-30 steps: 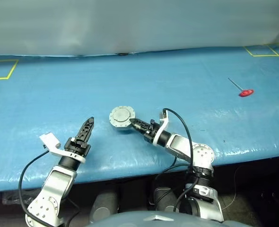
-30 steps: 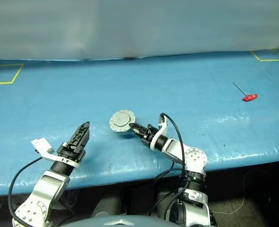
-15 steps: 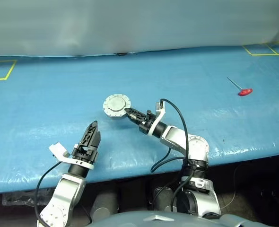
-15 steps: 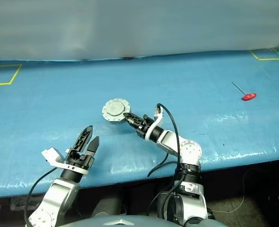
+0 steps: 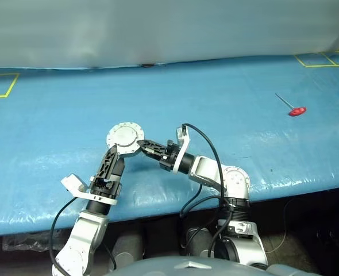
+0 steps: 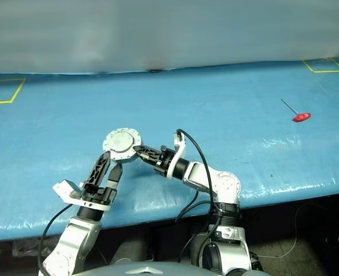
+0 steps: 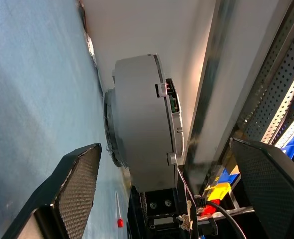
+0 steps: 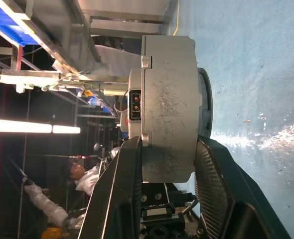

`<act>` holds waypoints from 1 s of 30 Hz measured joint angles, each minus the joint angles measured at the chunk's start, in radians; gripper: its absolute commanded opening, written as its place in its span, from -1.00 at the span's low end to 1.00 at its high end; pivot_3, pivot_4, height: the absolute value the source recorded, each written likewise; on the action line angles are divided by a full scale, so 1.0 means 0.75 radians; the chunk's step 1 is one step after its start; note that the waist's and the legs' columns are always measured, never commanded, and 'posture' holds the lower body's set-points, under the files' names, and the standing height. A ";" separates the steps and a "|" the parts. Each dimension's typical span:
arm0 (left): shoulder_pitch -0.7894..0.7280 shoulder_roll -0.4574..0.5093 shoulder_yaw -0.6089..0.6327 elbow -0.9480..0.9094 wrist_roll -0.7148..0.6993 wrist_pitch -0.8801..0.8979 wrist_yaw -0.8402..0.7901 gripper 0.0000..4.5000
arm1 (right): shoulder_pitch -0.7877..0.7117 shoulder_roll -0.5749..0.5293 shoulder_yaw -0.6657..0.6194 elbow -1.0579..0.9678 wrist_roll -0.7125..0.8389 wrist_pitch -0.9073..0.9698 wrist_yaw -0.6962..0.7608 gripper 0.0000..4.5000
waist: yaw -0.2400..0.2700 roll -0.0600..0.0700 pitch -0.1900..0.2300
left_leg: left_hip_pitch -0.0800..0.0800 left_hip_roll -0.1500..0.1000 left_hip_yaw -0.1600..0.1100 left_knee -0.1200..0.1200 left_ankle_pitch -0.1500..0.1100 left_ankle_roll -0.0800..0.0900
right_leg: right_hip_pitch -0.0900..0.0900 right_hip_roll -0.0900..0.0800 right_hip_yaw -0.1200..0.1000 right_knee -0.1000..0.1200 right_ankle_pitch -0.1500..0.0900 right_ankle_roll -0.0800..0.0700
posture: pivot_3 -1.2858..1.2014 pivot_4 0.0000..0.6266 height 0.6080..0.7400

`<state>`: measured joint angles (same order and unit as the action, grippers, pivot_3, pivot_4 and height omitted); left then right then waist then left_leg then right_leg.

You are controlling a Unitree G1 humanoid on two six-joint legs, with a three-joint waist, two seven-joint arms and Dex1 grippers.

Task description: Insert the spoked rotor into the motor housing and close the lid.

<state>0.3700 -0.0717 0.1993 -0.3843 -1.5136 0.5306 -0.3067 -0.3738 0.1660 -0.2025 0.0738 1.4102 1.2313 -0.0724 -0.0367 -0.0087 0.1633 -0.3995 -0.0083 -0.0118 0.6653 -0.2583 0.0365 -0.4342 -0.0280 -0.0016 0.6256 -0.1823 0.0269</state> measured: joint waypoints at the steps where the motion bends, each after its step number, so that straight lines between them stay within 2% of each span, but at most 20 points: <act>1: -0.001 0.000 -0.005 0.000 0.000 -0.002 0.000 1.00 | 0.006 0.000 0.003 -0.004 0.018 0.001 -0.006 -0.48 | 0.000 0.000 0.000 | 0.000 0.000 0.000 0.000 0.000 0.000 | 0.000 0.000 0.000 0.000 0.000 0.000 | 0.03 -0.52 1.00; 14: -0.011 0.002 -0.034 0.009 -0.028 -0.044 0.001 1.00 | 0.099 -0.078 0.138 -0.060 0.184 0.000 -0.113 -0.48 | 0.000 0.000 0.000 | -0.001 0.000 0.001 0.001 0.000 0.000 | -0.001 0.000 0.001 0.000 0.000 0.000 | 0.03 -0.52 1.00; 18: -0.012 0.002 -0.035 0.026 -0.028 -0.052 0.005 0.62 | 0.136 -0.102 0.183 -0.080 0.240 -0.031 -0.118 -0.48 | 0.000 0.000 0.000 | -0.001 0.000 0.001 0.000 -0.001 0.001 | -0.001 0.000 0.001 0.000 0.000 0.000 | 0.03 -0.52 1.00; 21: -0.011 0.002 -0.034 0.044 -0.040 -0.052 0.020 0.15 | 0.166 -0.111 0.218 -0.096 0.268 -0.059 -0.121 -0.48 | 0.000 0.000 0.000 | -0.001 0.000 0.001 0.001 -0.001 0.001 | -0.001 0.000 0.001 0.000 0.000 0.000 | 0.03 -0.52 1.00; 22: -0.011 0.002 -0.034 0.044 -0.053 -0.052 0.023 0.09 | 0.166 -0.111 0.224 -0.100 0.270 -0.068 -0.124 -0.48 | 0.000 0.000 0.000 | -0.001 0.000 0.001 0.001 -0.001 0.001 | -0.001 0.000 0.001 0.000 0.000 0.000 | 0.03 -0.52 1.00; 30: -0.013 0.003 -0.034 0.044 -0.086 -0.056 0.031 0.08 | 0.178 -0.118 0.269 -0.129 0.253 -0.121 -0.102 -0.48 | 0.001 -0.001 0.000 | -0.001 0.000 0.002 0.001 -0.001 0.002 | -0.001 0.001 0.002 0.000 0.000 0.001 | 0.03 -0.52 1.00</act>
<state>0.3606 -0.0697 0.1740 -0.3514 -1.5778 0.4888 -0.2832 -0.2402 0.0773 -0.0007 -0.0232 1.6003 1.1408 -0.1486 -0.0360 -0.0092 0.1633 -0.4006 -0.0081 -0.0105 0.6663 -0.2590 0.0378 -0.4351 -0.0276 -0.0004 0.6255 -0.1822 0.0273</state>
